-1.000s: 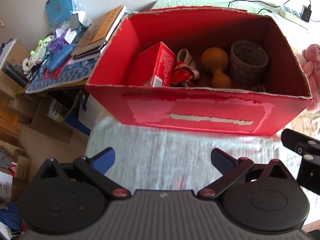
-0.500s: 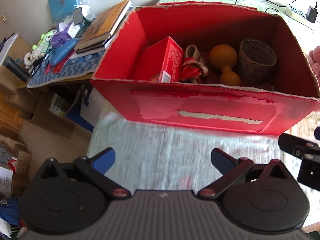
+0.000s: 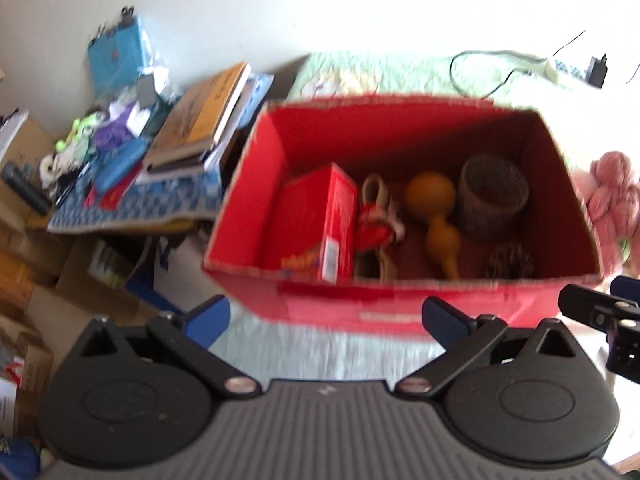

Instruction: Organize objects

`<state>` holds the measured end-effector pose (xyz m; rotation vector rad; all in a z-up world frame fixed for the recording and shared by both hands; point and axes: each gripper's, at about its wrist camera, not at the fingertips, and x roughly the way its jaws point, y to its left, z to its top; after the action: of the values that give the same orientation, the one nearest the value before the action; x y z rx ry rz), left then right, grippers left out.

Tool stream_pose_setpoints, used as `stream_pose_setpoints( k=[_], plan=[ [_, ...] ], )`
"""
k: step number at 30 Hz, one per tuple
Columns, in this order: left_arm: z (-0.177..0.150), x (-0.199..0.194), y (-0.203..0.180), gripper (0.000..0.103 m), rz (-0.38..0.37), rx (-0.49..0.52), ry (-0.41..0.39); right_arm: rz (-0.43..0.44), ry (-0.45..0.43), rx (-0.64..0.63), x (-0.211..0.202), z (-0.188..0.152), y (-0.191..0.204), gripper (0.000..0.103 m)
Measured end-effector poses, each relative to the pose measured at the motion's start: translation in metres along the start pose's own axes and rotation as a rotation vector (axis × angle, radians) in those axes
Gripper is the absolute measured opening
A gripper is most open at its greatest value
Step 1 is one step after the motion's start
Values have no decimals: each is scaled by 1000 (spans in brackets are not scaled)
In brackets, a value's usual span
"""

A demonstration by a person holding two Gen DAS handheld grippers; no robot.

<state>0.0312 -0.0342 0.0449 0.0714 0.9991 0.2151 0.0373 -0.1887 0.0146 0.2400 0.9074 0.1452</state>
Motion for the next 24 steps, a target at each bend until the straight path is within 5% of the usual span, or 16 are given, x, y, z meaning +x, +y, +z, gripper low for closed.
stream_pose_setpoints(
  k=[11,24],
  plan=[
    [30,20,7,101,-92,85,-25,-63,-104,78,-1,11,18,58],
    [33,42,23,102,-96,123,-32,-146,-99,137,15,10,39,53]
  ],
)
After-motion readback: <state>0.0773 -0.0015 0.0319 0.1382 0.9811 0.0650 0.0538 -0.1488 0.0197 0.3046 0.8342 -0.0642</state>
